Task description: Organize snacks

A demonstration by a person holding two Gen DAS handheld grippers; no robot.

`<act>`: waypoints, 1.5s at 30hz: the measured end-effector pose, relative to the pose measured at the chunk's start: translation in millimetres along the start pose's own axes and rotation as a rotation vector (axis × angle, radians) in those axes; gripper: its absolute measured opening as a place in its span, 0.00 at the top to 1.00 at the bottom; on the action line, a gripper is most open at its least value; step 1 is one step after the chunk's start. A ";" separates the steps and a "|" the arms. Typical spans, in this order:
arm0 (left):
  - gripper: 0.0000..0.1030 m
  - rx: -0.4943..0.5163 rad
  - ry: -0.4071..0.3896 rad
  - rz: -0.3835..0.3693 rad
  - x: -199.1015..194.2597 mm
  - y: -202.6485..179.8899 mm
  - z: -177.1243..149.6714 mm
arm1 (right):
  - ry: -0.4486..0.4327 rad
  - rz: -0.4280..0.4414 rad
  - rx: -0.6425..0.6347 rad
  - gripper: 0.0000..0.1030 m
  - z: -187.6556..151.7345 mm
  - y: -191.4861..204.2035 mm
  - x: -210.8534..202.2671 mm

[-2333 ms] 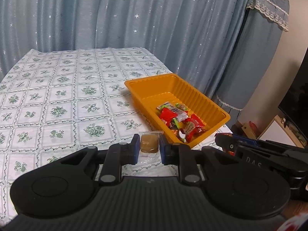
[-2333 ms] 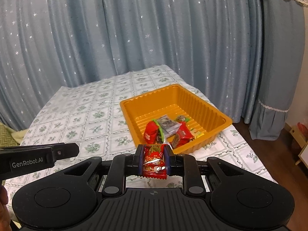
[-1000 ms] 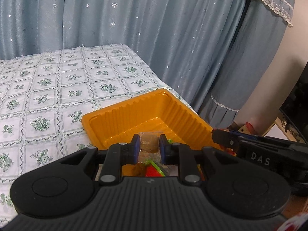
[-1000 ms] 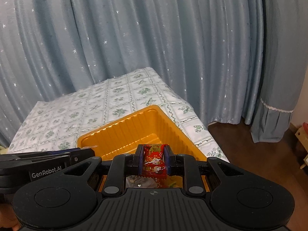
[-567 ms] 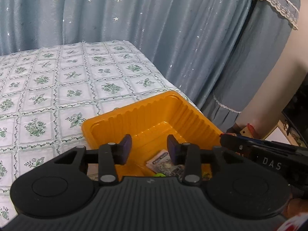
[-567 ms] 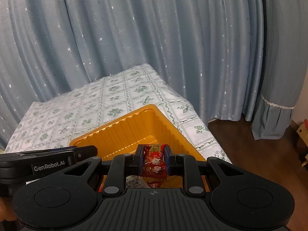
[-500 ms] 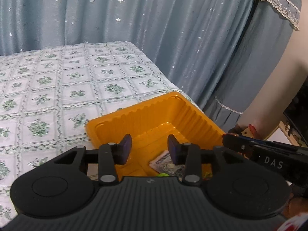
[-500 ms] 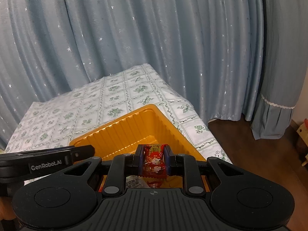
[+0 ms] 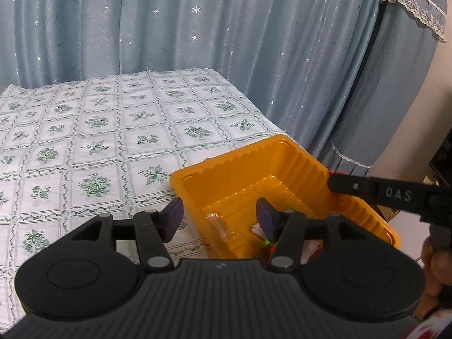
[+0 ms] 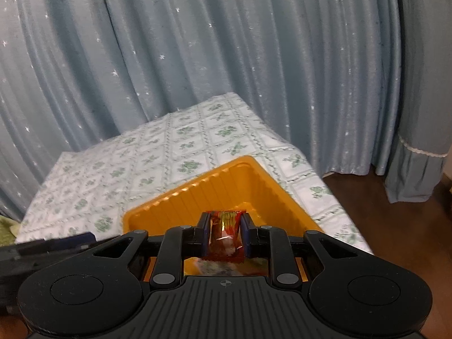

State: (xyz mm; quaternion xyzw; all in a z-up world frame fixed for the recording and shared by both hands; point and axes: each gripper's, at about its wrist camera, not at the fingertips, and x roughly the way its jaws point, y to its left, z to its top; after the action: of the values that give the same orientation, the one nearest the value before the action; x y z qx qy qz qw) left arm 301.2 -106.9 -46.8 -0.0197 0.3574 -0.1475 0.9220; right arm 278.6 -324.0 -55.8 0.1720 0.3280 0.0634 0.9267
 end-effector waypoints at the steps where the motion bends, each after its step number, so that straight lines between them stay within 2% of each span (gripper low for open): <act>1: 0.43 0.000 -0.002 0.002 -1.7 1.0 -0.3 | 0.000 0.016 0.006 0.76 1.0 0.4 1.9; 2: 0.39 0.001 -0.003 0.004 -3.7 1.7 -1.1 | -0.003 0.022 0.017 0.70 2.1 0.0 2.5; 3: 0.35 0.003 -0.003 0.007 -6.1 2.9 -2.3 | -0.008 0.016 0.029 0.50 2.8 -0.7 2.2; 4: 0.34 0.002 -0.005 0.013 -8.3 3.9 -3.4 | -0.017 0.014 0.042 0.41 3.1 -2.0 0.8; 7: 0.26 -0.011 -0.016 0.028 -17.2 7.4 -7.9 | -0.027 0.023 0.065 0.41 3.2 -5.9 -4.9; 9: 0.15 -0.023 -0.024 0.036 -24.2 8.7 -11.8 | -0.027 0.013 0.068 0.41 2.2 -8.2 -10.5; 18: 0.00 -0.050 -0.023 0.055 -58.6 -2.8 -31.6 | -0.018 -0.014 0.108 0.41 -17.1 -14.0 -55.5; 26: 0.00 -0.064 -0.037 0.060 -105.1 -18.6 -45.6 | -0.012 -0.029 0.105 0.38 -36.0 -4.4 -100.3; 34: 0.00 -0.076 -0.068 0.085 -151.5 -25.1 -61.7 | -0.028 -0.029 0.080 0.20 -53.3 15.3 -145.0; 45: 0.00 -0.117 -0.054 0.136 -200.1 -21.5 -86.8 | -0.021 -0.070 0.021 0.17 -79.4 37.0 -194.1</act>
State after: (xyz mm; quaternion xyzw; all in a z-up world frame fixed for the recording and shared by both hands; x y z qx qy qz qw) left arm 97.7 -64.2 22.3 -0.0531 0.3407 -0.0628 0.9366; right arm 77.6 -312.1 13.8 0.1707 0.3248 0.0259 0.9299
